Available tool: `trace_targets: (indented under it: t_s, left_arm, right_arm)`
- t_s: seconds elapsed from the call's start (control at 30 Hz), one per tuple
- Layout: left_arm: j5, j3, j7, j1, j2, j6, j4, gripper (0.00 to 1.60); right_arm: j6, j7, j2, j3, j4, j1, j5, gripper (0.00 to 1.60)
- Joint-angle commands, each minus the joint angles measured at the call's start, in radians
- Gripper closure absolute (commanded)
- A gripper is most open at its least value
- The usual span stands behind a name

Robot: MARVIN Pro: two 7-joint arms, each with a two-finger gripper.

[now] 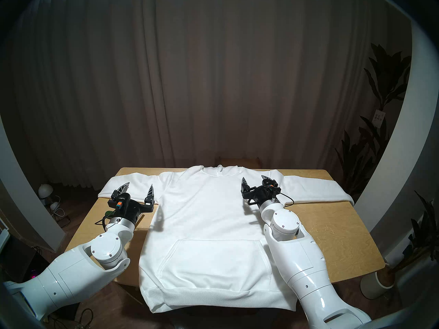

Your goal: Use the fur roller to clean a top

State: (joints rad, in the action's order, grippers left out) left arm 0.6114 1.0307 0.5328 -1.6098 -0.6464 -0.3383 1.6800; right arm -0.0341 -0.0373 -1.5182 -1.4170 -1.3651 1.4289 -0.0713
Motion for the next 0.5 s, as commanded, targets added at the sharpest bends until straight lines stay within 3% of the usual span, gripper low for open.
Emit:
trace_targets:
  t_s: [0.0, 0.47]
  left_arm:
    - [-0.005, 0.008, -0.003, 0.013, 0.002, -0.01, 0.013, 0.0]
    - [-0.005, 0.005, -0.002, 0.014, 0.003, -0.011, 0.013, 0.0]
  right_arm:
    - [-0.012, 0.002, -0.004, -0.006, -0.027, -0.016, -0.004, 0.0]
    - [-0.012, -0.002, -0.007, -0.01, -0.027, -0.016, -0.001, 0.0]
